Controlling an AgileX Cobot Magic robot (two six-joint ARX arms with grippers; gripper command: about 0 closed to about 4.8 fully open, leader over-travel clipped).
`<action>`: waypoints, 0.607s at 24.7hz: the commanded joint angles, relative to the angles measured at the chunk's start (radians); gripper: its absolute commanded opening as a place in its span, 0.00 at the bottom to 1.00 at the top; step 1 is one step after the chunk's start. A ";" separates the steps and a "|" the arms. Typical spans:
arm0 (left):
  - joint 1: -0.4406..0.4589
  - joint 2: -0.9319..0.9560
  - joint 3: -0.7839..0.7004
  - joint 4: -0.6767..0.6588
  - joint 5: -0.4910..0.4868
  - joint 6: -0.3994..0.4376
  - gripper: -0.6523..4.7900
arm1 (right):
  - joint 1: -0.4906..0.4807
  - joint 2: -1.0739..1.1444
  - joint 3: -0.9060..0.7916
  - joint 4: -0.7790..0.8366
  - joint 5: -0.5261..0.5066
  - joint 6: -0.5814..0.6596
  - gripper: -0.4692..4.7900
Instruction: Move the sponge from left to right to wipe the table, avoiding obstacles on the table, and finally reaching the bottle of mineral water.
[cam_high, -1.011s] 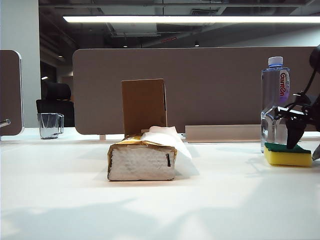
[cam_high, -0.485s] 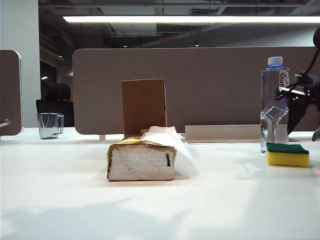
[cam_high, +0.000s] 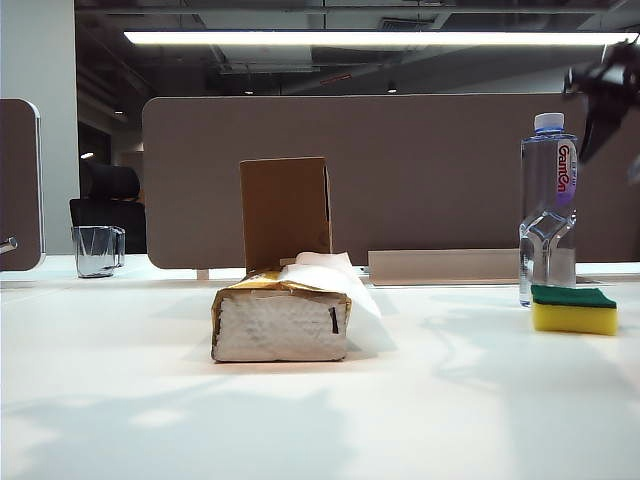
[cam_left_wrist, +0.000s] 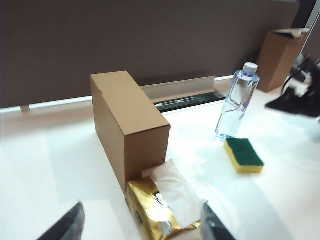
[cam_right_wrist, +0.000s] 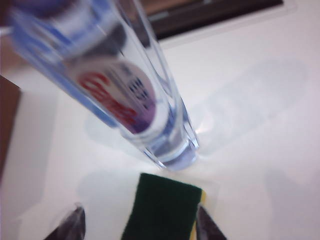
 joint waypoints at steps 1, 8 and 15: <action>0.027 0.024 0.005 0.074 -0.009 0.063 0.61 | 0.000 -0.048 0.005 0.016 -0.003 -0.001 0.63; 0.387 0.023 0.005 0.101 0.199 0.102 0.55 | 0.000 -0.087 0.003 -0.018 -0.026 -0.043 0.62; 0.819 0.031 0.005 0.095 0.498 0.129 0.55 | 0.000 -0.149 0.002 -0.004 -0.031 -0.053 0.61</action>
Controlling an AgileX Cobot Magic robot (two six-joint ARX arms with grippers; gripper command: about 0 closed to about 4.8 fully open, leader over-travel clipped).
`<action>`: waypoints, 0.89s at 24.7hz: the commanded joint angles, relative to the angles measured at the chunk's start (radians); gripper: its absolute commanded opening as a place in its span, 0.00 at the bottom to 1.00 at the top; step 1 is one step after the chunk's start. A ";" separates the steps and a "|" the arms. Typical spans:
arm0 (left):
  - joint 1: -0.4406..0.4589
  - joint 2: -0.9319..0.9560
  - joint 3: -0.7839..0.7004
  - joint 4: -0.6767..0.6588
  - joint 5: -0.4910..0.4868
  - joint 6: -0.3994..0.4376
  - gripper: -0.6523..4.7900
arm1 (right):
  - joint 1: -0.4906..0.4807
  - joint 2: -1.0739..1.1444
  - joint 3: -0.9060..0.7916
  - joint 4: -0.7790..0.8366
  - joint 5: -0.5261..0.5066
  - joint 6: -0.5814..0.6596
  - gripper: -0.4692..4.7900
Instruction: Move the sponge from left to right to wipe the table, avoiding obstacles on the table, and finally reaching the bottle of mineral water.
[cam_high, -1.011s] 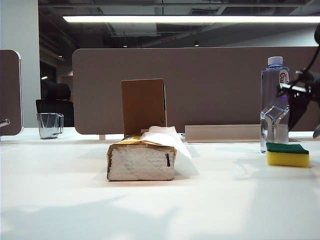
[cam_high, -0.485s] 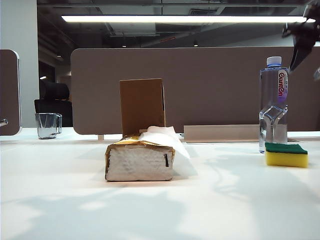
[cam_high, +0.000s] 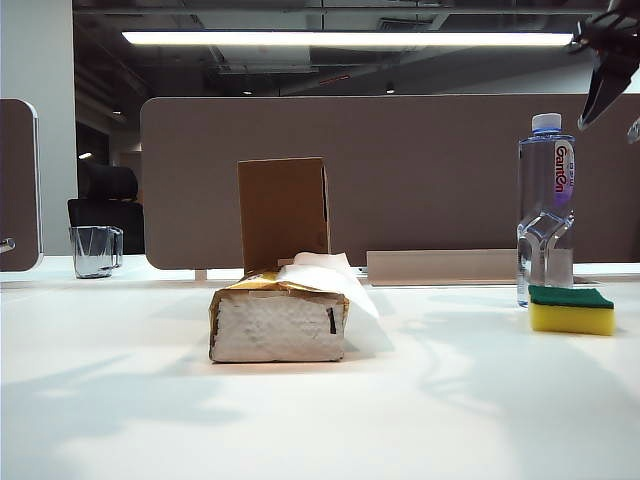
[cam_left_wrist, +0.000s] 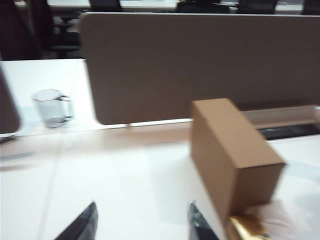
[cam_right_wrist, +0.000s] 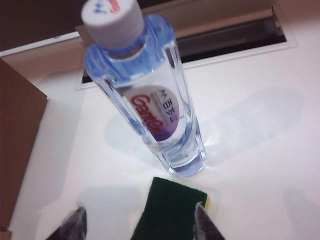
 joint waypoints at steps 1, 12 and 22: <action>0.124 0.005 0.003 0.015 0.114 -0.007 0.55 | 0.000 -0.059 0.002 0.035 -0.002 -0.009 0.61; 0.109 0.015 -0.002 0.012 0.065 0.009 0.55 | 0.000 -0.341 -0.115 0.048 0.037 -0.005 0.52; 0.109 -0.101 -0.122 0.015 0.054 -0.024 0.55 | 0.001 -0.559 -0.219 -0.023 0.047 -0.010 0.51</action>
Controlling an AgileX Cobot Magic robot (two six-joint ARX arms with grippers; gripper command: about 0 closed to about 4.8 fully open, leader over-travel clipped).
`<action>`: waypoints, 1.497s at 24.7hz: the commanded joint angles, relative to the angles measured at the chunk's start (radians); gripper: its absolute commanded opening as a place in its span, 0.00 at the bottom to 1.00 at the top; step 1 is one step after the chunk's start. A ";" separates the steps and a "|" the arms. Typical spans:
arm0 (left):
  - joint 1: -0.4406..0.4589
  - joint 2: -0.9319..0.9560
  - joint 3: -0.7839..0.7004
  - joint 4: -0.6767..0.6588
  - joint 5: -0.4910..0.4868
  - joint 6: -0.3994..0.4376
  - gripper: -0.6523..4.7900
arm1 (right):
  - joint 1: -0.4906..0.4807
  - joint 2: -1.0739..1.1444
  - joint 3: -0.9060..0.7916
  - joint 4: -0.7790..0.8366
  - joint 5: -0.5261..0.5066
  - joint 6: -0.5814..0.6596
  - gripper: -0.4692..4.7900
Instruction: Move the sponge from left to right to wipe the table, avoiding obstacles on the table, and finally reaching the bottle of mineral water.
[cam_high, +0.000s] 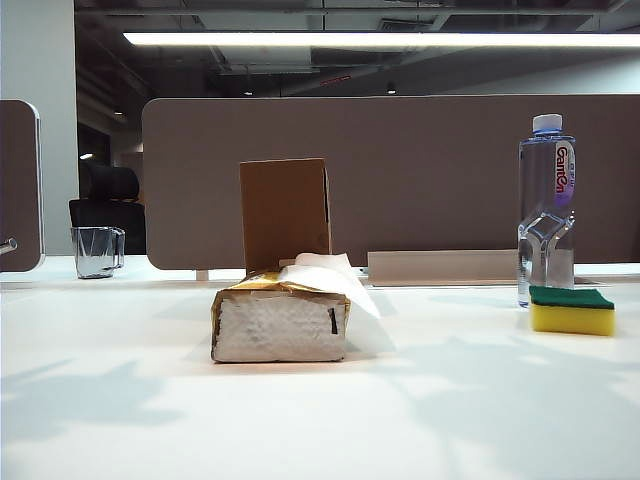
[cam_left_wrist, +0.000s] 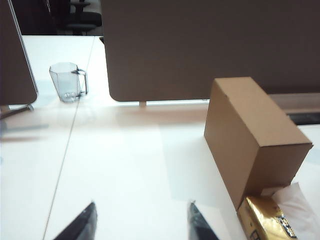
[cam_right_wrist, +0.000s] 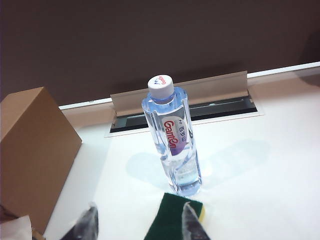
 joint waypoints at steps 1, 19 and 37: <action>-0.001 -0.063 -0.036 0.023 -0.005 -0.023 0.55 | 0.002 -0.041 -0.007 -0.014 -0.002 -0.003 0.51; 0.000 -0.381 -0.297 0.021 -0.032 -0.155 0.55 | 0.003 -0.396 -0.379 0.058 0.002 0.062 0.46; -0.001 -0.464 -0.562 0.134 -0.053 -0.195 0.50 | 0.147 -0.584 -0.741 0.235 0.137 0.078 0.36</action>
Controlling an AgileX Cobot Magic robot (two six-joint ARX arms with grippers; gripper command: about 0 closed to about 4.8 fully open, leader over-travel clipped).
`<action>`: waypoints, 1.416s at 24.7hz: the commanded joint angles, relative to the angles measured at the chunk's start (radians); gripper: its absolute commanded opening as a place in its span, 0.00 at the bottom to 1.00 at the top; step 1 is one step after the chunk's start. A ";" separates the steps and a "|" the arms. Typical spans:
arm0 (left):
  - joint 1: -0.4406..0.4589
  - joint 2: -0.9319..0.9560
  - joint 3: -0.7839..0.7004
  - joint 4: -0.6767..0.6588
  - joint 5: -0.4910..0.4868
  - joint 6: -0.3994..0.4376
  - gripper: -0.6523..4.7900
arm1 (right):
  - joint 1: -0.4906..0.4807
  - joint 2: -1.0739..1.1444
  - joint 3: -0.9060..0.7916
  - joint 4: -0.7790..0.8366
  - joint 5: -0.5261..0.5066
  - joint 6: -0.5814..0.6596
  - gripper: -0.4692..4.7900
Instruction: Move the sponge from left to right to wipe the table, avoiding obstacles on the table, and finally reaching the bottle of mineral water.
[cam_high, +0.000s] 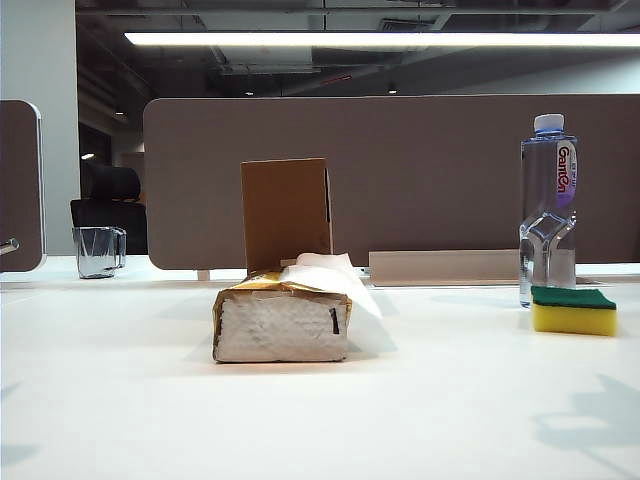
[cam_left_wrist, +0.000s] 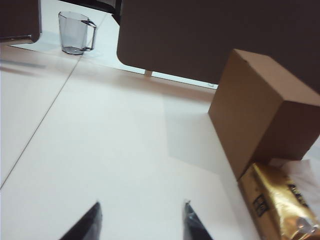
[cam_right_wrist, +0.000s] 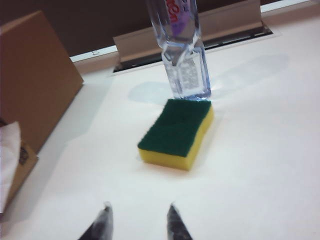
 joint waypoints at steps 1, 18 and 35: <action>0.000 0.001 -0.043 0.048 -0.004 0.014 0.50 | 0.014 -0.002 -0.032 0.079 0.029 -0.008 0.36; 0.000 0.001 -0.177 0.086 0.006 0.060 0.20 | 0.019 -0.002 -0.095 0.060 0.029 -0.129 0.08; 0.000 0.001 -0.202 0.094 0.040 0.145 0.11 | 0.019 -0.002 -0.095 0.028 0.025 -0.197 0.08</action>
